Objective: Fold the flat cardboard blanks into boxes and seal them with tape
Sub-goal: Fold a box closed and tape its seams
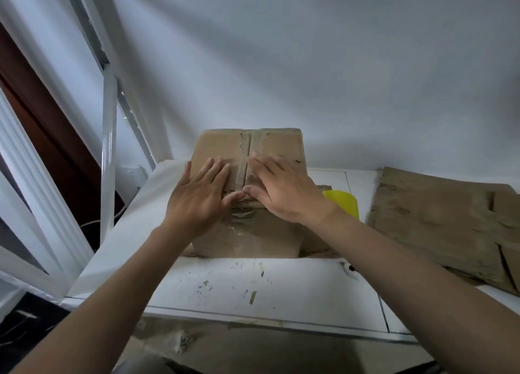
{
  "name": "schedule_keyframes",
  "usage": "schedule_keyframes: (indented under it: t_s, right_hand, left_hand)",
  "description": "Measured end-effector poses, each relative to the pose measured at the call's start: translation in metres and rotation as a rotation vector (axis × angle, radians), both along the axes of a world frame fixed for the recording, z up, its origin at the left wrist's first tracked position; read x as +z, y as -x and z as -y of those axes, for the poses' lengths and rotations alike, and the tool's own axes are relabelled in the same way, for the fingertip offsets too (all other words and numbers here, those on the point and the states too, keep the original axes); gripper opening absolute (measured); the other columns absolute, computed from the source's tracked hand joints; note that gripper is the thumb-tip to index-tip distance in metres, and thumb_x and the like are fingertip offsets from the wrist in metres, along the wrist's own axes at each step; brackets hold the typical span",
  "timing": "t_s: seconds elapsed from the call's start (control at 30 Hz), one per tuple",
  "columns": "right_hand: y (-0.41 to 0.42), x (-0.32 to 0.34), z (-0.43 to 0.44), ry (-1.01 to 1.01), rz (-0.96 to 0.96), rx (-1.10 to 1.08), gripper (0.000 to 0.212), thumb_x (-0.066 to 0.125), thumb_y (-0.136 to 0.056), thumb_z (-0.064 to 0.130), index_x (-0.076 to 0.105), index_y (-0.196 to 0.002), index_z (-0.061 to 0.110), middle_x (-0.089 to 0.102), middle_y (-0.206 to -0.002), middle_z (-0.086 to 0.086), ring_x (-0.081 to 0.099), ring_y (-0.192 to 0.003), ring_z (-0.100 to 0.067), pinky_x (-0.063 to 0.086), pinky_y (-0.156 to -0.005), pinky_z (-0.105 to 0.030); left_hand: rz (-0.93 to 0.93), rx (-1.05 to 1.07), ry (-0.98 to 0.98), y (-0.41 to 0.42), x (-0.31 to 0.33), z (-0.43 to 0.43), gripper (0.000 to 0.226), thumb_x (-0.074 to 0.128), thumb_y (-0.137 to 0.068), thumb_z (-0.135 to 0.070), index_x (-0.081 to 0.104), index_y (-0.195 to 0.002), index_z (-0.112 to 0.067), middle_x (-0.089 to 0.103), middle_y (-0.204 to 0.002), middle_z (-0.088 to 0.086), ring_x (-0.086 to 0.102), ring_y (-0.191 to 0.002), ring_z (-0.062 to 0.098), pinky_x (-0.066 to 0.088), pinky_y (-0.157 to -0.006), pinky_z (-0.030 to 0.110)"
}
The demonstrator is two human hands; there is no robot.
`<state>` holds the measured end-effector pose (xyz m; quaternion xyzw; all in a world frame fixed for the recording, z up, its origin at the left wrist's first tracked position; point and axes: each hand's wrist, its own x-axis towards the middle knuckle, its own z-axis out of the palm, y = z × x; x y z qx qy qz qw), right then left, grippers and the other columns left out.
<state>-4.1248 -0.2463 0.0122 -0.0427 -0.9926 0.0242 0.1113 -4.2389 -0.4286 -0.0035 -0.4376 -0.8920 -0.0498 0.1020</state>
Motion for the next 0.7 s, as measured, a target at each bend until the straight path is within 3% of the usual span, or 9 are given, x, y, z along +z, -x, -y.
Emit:
schedule_keyframes:
  t_s: [0.17, 0.37, 0.47, 0.57, 0.63, 0.7]
  right_hand:
    - [-0.002, -0.003, -0.003, -0.179, 0.116, 0.062, 0.081, 0.016, -0.092, 0.075, 0.033, -0.153, 0.024, 0.034, -0.159, 0.004, 0.03, -0.146, -0.028, 0.027, -0.118, -0.048]
    - [-0.018, 0.0, -0.011, -0.255, 0.177, 0.054, 0.098, 0.003, -0.08, 0.08, 0.022, -0.158, 0.023, 0.024, -0.165, 0.002, 0.022, -0.152, -0.028, 0.025, -0.119, -0.052]
    - [-0.029, 0.002, -0.02, -0.233, 0.209, -0.02, 0.108, -0.006, -0.072, 0.086, 0.01, -0.159, 0.025, 0.012, -0.168, 0.003, 0.013, -0.154, -0.024, 0.022, -0.119, -0.06]
    - [-0.038, 0.001, -0.024, -0.203, 0.22, -0.117, 0.108, -0.003, -0.073, 0.09, 0.004, -0.159, 0.024, 0.006, -0.168, -0.001, 0.01, -0.155, -0.026, 0.017, -0.118, -0.064]
    - [-0.037, 0.0, -0.021, -0.21, 0.218, -0.143, 0.103, 0.009, -0.076, 0.086, 0.005, -0.159, 0.023, 0.006, -0.168, -0.003, 0.01, -0.155, -0.028, 0.017, -0.118, -0.065]
    - [-0.035, 0.001, -0.017, -0.21, 0.219, -0.159, 0.103, 0.012, -0.076, 0.084, 0.006, -0.158, 0.023, 0.008, -0.168, -0.004, 0.01, -0.154, -0.03, 0.018, -0.118, -0.065]
  left_hand:
    - [0.0, -0.036, 0.081, 0.007, -0.003, 0.005, 0.117, 0.006, -0.072, -0.095, 0.012, -0.162, -0.02, 0.004, -0.169, -0.004, 0.001, -0.156, 0.014, 0.002, -0.126, 0.047]
    - [-0.058, -0.072, -0.074, 0.01, -0.007, 0.015, 0.103, 0.011, -0.083, -0.087, 0.028, -0.159, -0.02, 0.023, -0.165, -0.005, 0.015, -0.154, 0.015, 0.011, -0.124, 0.041]
    - [0.03, -0.045, -0.316, 0.014, -0.017, 0.021, 0.083, 0.023, -0.094, -0.075, 0.045, -0.152, -0.019, 0.037, -0.159, -0.007, 0.022, -0.152, 0.012, 0.02, -0.123, 0.035]
    - [0.261, 0.02, -0.718, 0.011, -0.036, 0.029, 0.055, 0.044, -0.103, -0.052, 0.058, -0.142, -0.017, 0.05, -0.152, -0.005, 0.033, -0.147, 0.006, 0.028, -0.117, 0.021]
    - [0.397, 0.105, -0.985, 0.0, -0.047, 0.025, 0.048, 0.044, -0.104, -0.041, 0.052, -0.145, -0.017, 0.052, -0.15, -0.005, 0.044, -0.138, 0.004, 0.035, -0.112, 0.019]
    - [0.47, 0.237, -1.129, -0.011, -0.049, 0.014, 0.05, 0.039, -0.104, -0.04, 0.038, -0.149, -0.018, 0.052, -0.149, -0.007, 0.049, -0.131, 0.004, 0.037, -0.105, 0.021]
